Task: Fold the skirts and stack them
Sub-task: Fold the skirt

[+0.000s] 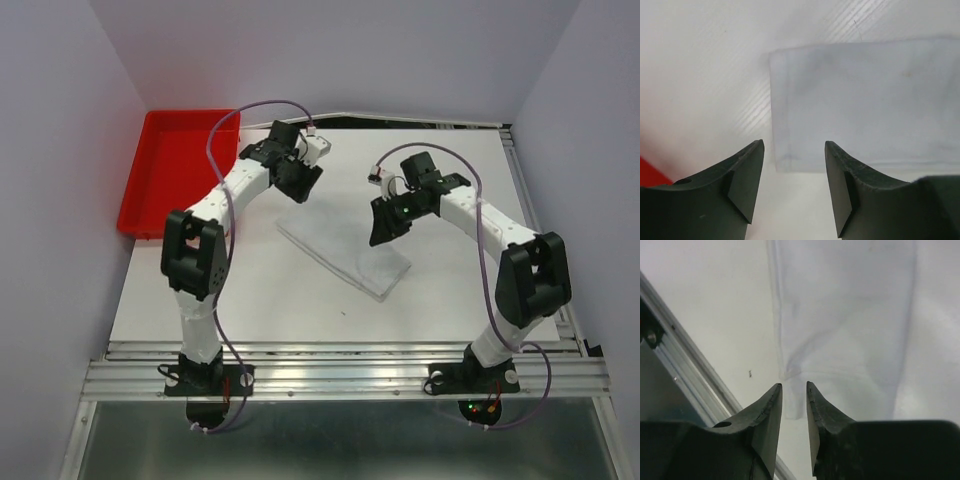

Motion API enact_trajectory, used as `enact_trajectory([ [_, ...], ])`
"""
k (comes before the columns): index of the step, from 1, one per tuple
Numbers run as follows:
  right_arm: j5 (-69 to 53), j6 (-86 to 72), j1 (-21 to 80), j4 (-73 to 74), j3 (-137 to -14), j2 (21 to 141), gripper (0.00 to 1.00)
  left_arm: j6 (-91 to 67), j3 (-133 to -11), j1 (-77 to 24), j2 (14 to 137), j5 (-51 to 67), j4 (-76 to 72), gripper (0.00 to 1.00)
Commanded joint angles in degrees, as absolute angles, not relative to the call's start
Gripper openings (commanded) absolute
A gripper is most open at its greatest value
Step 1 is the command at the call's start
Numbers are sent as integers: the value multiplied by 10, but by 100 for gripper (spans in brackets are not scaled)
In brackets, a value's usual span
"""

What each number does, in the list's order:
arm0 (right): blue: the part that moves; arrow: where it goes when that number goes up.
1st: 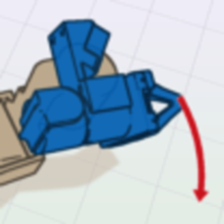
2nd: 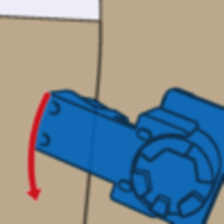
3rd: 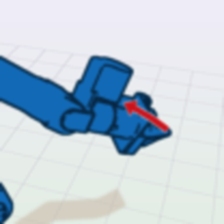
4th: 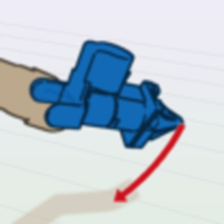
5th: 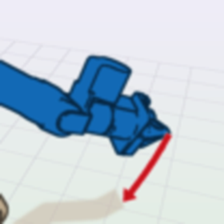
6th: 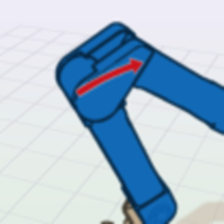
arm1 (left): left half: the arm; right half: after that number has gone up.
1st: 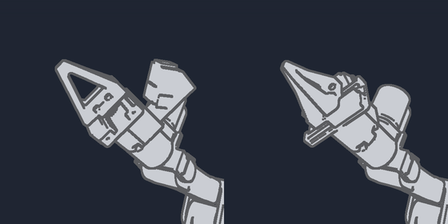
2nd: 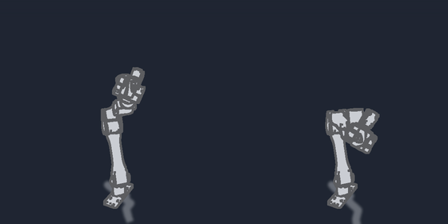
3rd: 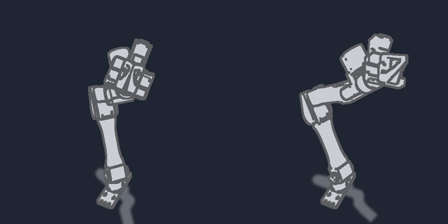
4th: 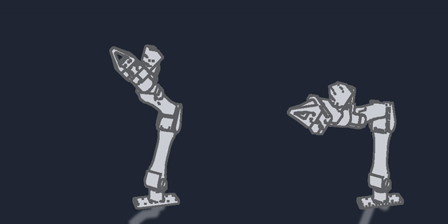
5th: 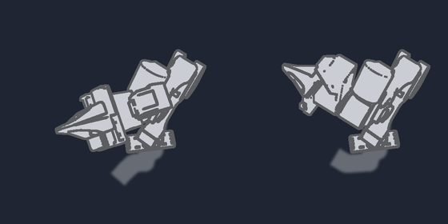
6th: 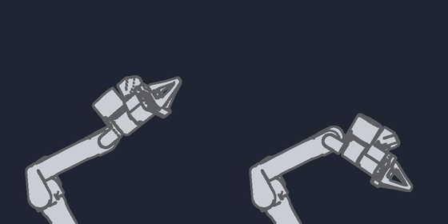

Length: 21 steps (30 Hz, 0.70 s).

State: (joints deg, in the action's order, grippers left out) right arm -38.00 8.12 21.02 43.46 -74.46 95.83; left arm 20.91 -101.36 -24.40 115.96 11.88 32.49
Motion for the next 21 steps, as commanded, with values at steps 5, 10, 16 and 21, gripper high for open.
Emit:
enact_trajectory([
  [5,-241,88,199,381,-819,1083,31,194,-793,-253,959,197,316,60],
  [10,-222,96,199,376,-752,1082,30,194,-694,-293,904,222,262,58],
  [16,-284,58,199,387,-656,1047,28,253,-607,-488,818,53,166,65],
  [21,-383,2,199,396,-643,1054,31,297,-599,-619,840,-48,145,66],
])
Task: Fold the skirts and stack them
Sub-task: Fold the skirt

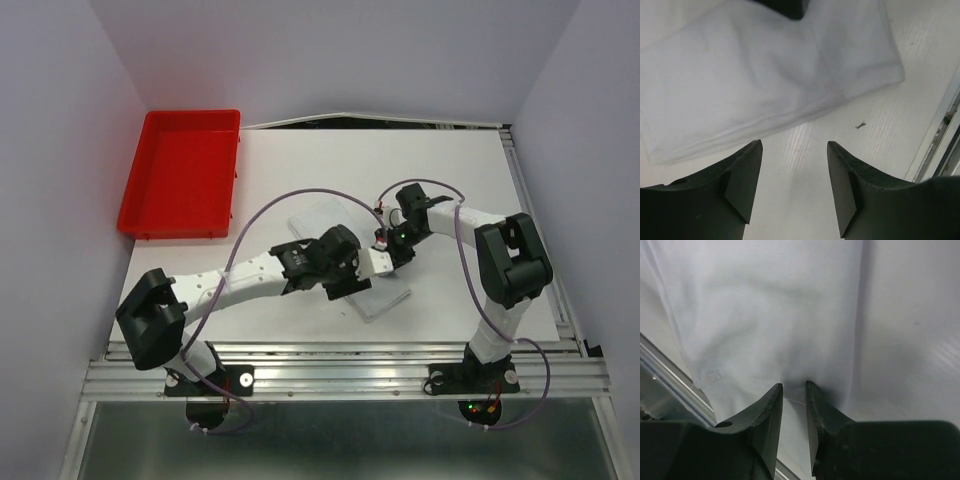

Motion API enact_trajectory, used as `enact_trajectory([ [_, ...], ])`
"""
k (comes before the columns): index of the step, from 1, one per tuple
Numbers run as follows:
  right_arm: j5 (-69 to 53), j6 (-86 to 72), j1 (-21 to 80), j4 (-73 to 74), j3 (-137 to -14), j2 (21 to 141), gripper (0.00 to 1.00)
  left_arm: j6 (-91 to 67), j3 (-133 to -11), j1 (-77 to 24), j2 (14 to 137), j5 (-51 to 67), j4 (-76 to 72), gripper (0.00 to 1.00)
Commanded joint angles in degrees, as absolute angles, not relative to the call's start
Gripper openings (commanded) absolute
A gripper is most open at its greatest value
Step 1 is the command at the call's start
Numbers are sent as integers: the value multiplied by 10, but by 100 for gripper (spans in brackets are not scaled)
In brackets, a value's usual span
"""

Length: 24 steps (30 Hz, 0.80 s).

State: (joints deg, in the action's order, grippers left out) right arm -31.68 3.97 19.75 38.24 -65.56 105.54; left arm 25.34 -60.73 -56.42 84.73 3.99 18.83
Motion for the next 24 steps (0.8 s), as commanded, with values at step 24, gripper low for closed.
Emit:
enact_trajectory([
  [24,-425,-58,199,359,-614,1060,33,199,-729,-776,1097,-106,141,62],
])
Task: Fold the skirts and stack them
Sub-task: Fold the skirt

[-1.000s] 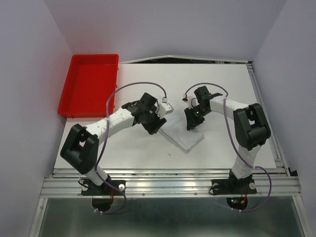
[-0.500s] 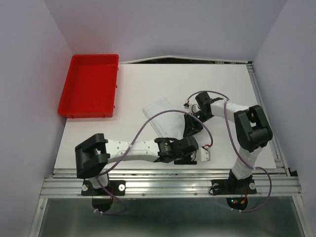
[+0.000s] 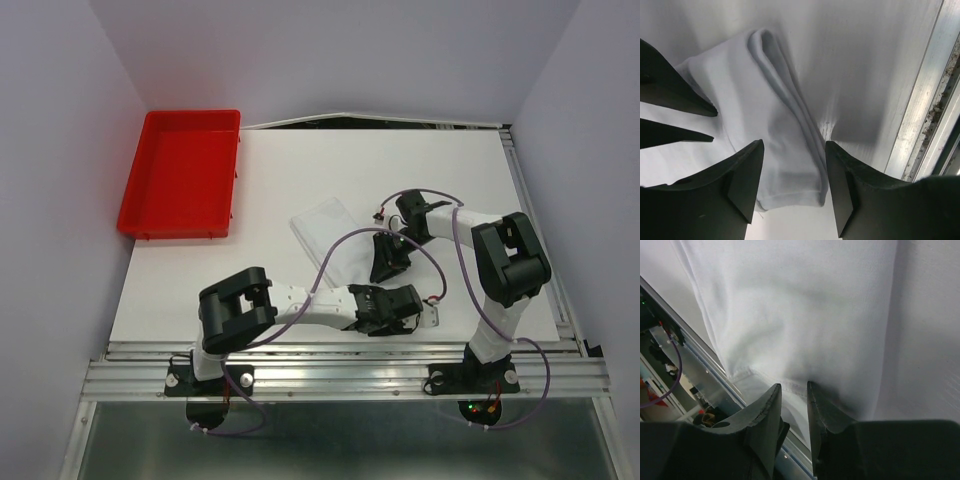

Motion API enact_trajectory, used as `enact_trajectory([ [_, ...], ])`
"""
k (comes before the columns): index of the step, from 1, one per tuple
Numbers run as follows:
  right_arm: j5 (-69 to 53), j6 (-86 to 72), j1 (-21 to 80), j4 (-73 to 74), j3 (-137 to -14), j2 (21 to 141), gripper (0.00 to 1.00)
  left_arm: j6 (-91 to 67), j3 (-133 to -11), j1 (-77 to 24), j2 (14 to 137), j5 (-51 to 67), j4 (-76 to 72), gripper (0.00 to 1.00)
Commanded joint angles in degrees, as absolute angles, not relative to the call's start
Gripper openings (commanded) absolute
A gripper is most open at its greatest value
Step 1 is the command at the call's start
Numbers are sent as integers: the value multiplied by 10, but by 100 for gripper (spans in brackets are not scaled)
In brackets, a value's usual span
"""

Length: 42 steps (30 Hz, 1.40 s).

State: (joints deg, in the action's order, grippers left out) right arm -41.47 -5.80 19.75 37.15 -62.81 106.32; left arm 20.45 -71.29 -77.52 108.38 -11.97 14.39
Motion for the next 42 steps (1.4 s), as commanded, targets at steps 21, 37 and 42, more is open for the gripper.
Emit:
enact_trajectory([
  [21,-380,23,199,378,-696,1007,36,200,-715,-737,1066,58,224,0],
  [37,-391,105,199,354,-1015,1238,63,220,-745,-735,940,270,336,0],
  [42,-438,131,218,363,-1008,1279,59,220,-813,-685,943,321,395,0],
])
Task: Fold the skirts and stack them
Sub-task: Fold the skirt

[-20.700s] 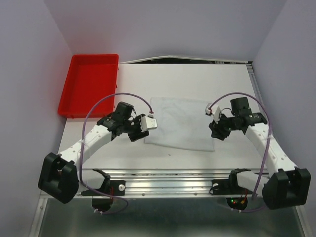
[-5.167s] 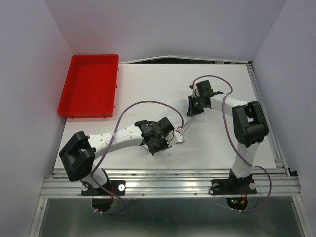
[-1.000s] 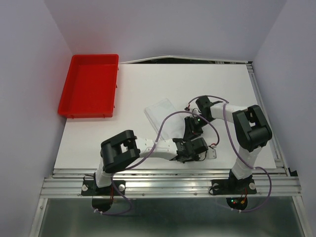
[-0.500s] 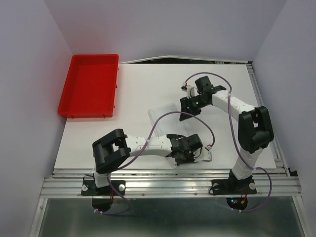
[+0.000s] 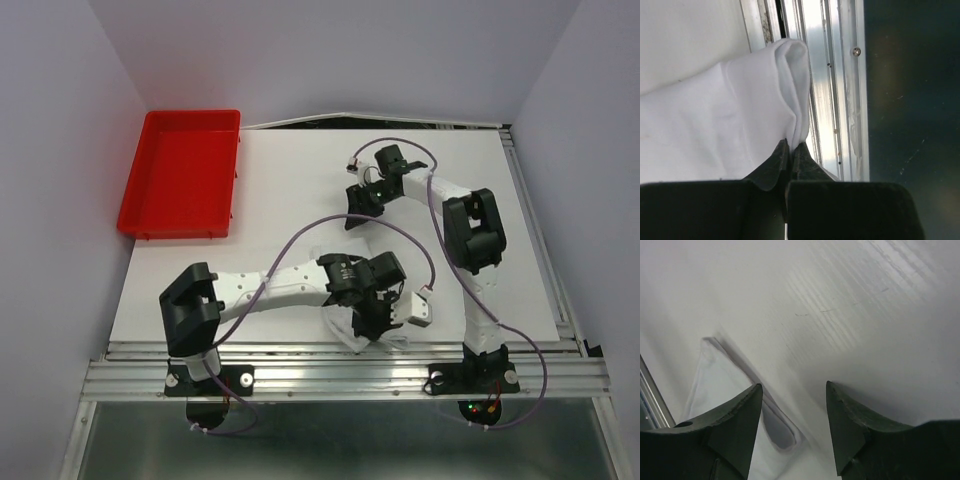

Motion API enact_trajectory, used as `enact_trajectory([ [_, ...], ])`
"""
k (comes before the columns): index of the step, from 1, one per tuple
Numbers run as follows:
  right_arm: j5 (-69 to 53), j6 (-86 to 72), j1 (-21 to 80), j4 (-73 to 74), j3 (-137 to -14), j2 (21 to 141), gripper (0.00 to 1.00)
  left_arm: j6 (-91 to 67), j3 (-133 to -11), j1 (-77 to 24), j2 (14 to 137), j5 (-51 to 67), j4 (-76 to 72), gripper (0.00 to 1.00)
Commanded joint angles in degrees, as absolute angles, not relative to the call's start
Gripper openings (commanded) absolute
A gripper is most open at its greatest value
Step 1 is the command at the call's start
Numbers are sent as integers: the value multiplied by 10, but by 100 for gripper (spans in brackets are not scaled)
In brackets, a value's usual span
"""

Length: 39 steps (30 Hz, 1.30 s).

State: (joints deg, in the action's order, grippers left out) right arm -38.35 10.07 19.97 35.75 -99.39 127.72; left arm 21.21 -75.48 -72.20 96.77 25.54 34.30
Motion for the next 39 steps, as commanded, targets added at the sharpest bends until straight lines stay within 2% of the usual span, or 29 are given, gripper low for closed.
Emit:
enact_trajectory([
  [1,-441,137,218,363,-998,1278,58,220,-824,-672,946,323,404,0],
  [7,-469,165,245,366,-917,1260,51,266,-913,-568,990,324,461,0],
  [13,-474,177,250,368,-888,1248,48,308,-971,-486,1043,313,476,0],
  [21,-477,189,250,382,-894,1253,45,343,-999,-432,1091,308,461,0],
  [31,-481,193,250,395,-903,1263,43,368,-966,-407,1114,293,419,0],
  [36,-482,191,250,396,-904,1265,43,369,-960,-406,1125,298,400,10],
  [37,-481,191,250,396,-904,1265,43,367,-961,-405,1129,295,397,21],
  [39,-478,185,250,396,-905,1265,45,360,-962,-399,1134,289,393,28],
])
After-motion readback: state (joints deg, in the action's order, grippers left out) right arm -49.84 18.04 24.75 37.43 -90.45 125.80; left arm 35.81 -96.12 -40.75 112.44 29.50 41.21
